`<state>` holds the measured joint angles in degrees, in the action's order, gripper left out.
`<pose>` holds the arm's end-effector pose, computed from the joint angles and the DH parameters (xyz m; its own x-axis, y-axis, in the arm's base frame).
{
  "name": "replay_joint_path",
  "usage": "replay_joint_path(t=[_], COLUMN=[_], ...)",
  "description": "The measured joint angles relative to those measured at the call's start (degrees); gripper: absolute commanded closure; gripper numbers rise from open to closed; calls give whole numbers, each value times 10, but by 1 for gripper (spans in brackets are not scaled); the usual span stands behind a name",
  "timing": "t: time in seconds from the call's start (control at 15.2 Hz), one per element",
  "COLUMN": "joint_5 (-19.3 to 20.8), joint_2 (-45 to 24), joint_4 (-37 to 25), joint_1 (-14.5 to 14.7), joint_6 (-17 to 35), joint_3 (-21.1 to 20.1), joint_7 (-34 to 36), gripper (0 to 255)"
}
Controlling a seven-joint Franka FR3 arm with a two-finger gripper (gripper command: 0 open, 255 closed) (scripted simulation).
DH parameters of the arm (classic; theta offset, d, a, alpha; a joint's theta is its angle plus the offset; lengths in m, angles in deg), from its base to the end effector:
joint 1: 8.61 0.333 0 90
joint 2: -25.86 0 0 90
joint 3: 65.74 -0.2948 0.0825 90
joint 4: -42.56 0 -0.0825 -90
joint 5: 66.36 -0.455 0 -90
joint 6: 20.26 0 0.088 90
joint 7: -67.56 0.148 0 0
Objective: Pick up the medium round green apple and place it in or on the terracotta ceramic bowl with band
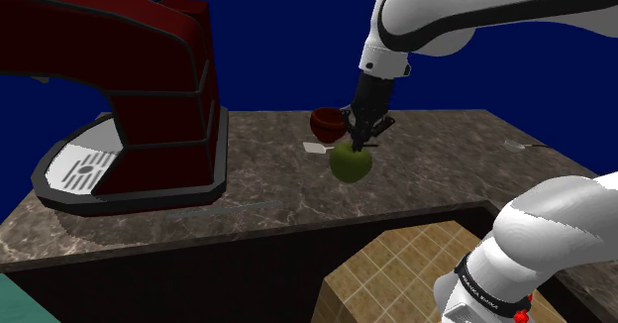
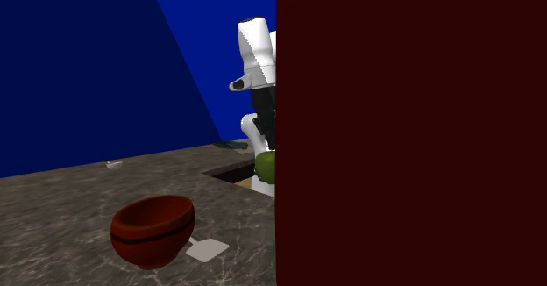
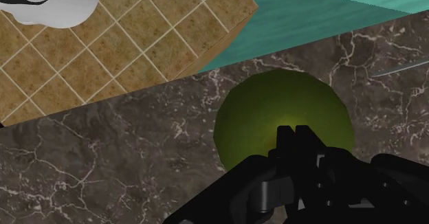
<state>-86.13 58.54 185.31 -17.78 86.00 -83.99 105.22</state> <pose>0.4396 0.0979 0.3821 0.7799 -0.6047 -0.1616 -0.6200 -0.7818 -0.0663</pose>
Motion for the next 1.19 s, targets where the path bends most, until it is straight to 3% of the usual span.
replay_joint_path(t=[1.19], joint_5=[23], joint_2=[-1], joint_4=[-131], joint_1=[-9], joint_6=[-130], joint_3=[24], joint_7=[17], gripper=[255])
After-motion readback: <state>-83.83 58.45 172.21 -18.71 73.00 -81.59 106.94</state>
